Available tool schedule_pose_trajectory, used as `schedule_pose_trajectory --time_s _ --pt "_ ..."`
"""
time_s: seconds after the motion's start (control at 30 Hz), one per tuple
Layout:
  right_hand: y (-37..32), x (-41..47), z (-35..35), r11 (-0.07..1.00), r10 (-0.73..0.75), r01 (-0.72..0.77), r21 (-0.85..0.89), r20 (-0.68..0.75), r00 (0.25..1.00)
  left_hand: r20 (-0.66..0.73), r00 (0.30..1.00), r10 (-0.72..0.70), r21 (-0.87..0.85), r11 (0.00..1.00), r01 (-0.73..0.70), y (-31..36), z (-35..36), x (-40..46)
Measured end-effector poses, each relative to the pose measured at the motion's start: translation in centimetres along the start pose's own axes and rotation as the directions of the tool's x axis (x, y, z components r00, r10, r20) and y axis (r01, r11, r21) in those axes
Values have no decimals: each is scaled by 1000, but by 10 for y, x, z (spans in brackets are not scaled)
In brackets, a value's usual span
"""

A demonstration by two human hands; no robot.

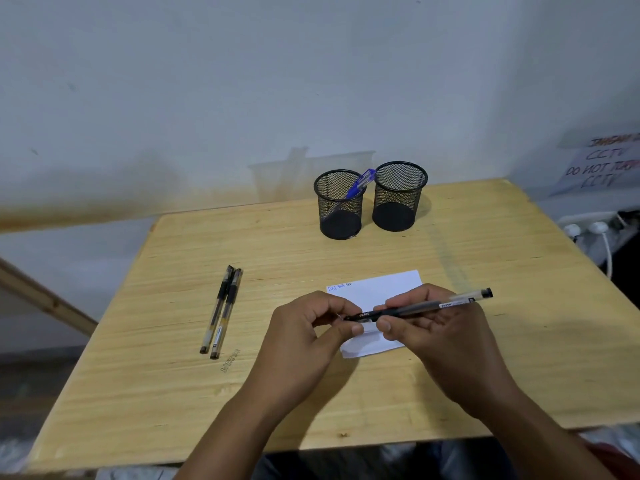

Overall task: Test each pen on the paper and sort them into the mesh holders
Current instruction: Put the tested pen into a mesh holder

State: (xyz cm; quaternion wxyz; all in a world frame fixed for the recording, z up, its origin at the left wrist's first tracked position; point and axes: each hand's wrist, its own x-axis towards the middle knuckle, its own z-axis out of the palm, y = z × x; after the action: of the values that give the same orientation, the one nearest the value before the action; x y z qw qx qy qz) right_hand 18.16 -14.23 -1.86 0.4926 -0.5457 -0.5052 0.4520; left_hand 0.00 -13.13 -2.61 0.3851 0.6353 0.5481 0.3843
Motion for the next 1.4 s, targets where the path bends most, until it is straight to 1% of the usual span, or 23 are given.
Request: schedule_pose_trajectory --time_s 0.17,0.23,0.3,0.37,0.47,0.53,0.6,0.7,0.8,0.87,0.93,0.97,1.03,1.07,1.13,1.23,1.3,1.4 --pt "6 -5 1 999 20 -19 38 -24 1000 -30 988 150 107 983 -146 0 1 -4" --pt "8 -6 2 1000 20 -20 12 -25 999 -35 983 181 112 978 -176 -2 2 -5" --pt "10 -6 4 999 24 -23 30 -27 999 -42 981 187 87 979 -183 -3 2 -4" --pt "10 -2 3 999 20 -19 37 -34 999 -46 987 156 55 987 -154 -3 4 -1" --pt "9 6 4 995 17 -10 104 -64 998 -58 998 30 -64 997 -34 0 12 6" --pt "6 14 6 997 -7 14 82 -87 996 -54 998 -43 -146 989 35 1 15 11" --pt "3 26 6 998 -4 12 65 -122 993 -37 998 -51 -178 983 44 2 15 18" --pt "-6 52 -1 993 6 12 121 -151 989 -53 996 -75 -212 975 62 -5 10 40" --pt "-16 80 -11 998 -36 43 41 -143 989 -109 988 -105 -167 982 85 -22 7 77" --pt "-23 98 -18 991 -90 75 -110 -136 987 -144 984 -100 -126 989 82 -32 7 103" --pt "-31 115 -23 929 -158 115 -352 -94 983 -152 978 -140 -67 989 131 -38 8 126" --pt "-35 123 -24 877 -185 134 -460 -68 980 -152 976 -158 8 987 161 -42 9 138" --pt "-43 137 -24 777 -228 171 -606 -19 973 -147 973 -177 157 967 200 -47 12 157" --pt "-48 144 -22 734 -243 188 -653 7 970 -153 974 -170 193 961 198 -48 14 164" --pt "-55 156 -17 650 -263 219 -728 55 963 -186 969 -164 247 946 208 -47 19 172" --pt "-62 174 -7 508 -278 267 -819 137 951 -258 955 -146 278 935 218 -50 26 178" --pt "-64 183 0 465 -279 294 -835 176 944 -297 945 -134 292 930 223 -55 29 179" --pt "-63 196 12 408 -275 333 -850 234 933 -301 942 -149 269 934 233 -62 32 180"
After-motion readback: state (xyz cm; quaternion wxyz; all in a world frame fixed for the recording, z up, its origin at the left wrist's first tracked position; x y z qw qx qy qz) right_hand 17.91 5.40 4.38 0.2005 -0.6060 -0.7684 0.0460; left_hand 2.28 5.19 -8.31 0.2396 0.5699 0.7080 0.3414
